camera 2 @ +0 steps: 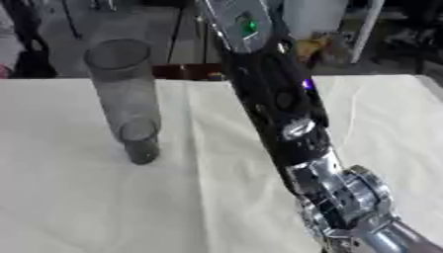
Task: Arrange flowers into the vase.
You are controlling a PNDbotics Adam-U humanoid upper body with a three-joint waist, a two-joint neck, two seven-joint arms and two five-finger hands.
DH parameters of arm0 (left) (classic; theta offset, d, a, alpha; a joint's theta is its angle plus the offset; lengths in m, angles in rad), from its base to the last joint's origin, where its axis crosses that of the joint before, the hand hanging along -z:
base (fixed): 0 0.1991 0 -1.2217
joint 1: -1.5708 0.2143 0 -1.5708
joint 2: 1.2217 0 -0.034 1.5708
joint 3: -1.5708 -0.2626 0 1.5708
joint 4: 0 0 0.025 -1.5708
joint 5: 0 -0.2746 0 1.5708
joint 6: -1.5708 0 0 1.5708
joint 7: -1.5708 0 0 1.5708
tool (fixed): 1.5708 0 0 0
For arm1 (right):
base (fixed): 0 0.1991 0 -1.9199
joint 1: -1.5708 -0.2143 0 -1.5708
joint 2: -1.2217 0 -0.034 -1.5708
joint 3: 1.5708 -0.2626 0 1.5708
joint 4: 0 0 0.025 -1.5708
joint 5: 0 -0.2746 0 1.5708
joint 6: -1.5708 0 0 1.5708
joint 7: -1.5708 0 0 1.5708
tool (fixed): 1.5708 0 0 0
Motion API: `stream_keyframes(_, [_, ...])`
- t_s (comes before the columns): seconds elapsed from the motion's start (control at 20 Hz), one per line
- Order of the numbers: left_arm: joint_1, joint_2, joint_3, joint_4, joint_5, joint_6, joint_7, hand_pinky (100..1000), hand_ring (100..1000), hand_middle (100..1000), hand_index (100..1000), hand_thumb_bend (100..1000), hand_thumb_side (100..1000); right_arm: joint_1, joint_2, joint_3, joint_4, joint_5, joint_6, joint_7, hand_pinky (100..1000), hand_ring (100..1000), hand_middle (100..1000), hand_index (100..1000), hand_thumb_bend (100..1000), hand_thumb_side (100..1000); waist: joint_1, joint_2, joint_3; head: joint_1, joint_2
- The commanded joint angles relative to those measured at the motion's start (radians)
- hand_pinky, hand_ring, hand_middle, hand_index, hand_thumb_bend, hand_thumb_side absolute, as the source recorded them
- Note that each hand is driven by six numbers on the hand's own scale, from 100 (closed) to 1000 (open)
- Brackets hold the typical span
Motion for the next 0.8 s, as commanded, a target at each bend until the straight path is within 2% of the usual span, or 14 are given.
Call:
stream_keyframes(0.05, [-0.018, 0.026, -0.003, -0.014, 0.003, -0.001, -0.004, 724, 877, 951, 961, 100, 1000, -0.041, 0.010, -0.016, 0.000, 0.011, -0.003, -0.017, 100, 100, 100, 100, 222, 417, 0.004, -0.017, 0.007, -0.007, -0.020])
stream_keyframes(0.8, [-0.036, 0.026, -0.008, -0.014, 0.012, -0.003, -0.012, 725, 876, 950, 961, 100, 1000, -0.078, 0.105, -0.069, 0.009, 0.043, -0.013, -0.092, 100, 100, 100, 100, 194, 393, -0.002, 0.003, 0.053, -0.012, -0.045])
